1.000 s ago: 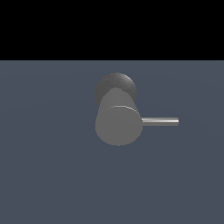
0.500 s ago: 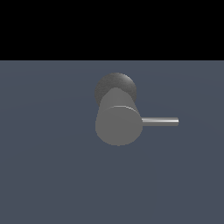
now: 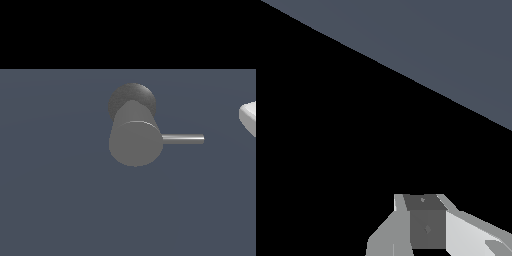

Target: Turn on the faucet by rotating a designated handle.

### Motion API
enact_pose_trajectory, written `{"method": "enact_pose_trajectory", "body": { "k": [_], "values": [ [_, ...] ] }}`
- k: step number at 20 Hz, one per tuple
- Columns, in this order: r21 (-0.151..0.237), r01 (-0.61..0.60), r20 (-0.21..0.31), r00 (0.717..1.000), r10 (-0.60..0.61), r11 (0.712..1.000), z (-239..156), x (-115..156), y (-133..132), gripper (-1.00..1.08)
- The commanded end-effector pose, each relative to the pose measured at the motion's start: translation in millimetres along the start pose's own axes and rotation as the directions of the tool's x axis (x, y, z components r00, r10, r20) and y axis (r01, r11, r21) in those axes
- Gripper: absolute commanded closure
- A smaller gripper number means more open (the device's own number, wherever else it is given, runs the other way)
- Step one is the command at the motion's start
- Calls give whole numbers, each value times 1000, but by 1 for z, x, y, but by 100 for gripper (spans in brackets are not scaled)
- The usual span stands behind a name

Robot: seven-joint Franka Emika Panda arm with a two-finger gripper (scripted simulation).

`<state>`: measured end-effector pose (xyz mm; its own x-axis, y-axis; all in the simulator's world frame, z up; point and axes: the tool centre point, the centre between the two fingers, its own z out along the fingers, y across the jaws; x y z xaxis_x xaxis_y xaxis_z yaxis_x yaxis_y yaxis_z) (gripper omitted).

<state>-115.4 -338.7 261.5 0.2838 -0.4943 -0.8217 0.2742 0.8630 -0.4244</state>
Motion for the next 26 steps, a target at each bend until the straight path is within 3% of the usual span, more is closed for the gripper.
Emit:
{"method": "enact_pose_trajectory", "body": {
  "k": [1, 9, 18, 26],
  "values": [
    [-15, -67, -55, 996, 66, 998, -8, 18, 26, 108],
    [-46, -193, -153, 971, 184, 980, -24, 46, 79, 108],
    [-18, -292, -254, 926, 278, 956, -51, 77, 102, 108],
    [-11, -305, -268, 918, 291, 952, -55, 82, 104, 108]
  ]
}}
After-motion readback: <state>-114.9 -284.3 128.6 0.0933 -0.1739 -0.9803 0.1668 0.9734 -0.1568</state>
